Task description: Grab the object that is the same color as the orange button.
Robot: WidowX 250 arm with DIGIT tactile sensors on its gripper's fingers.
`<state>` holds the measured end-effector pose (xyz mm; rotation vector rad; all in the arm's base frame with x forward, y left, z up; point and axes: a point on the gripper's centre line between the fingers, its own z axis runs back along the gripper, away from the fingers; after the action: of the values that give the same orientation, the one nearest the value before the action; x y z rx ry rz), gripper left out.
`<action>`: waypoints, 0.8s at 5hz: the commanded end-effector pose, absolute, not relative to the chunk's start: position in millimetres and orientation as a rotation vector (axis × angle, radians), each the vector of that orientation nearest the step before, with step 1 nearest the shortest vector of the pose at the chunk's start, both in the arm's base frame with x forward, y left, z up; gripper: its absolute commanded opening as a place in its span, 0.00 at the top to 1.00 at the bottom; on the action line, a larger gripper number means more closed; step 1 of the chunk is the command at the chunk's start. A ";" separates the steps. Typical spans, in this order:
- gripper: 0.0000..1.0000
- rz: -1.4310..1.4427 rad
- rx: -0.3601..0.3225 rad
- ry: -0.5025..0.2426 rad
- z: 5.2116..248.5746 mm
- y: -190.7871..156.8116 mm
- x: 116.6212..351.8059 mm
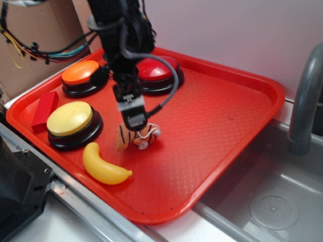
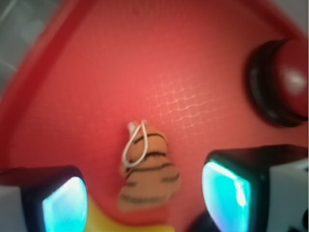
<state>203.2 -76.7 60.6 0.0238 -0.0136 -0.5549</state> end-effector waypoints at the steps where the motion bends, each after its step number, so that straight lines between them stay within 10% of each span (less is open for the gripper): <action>1: 0.00 -0.620 0.026 -0.010 23.7 -83.8 202.9; 2: 1.00 -0.650 0.026 -0.034 26.4 -84.0 200.7; 4: 1.00 -0.528 0.009 -0.033 63.6 -71.7 204.1</action>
<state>198.4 -66.7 51.7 0.0136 0.0316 -0.5161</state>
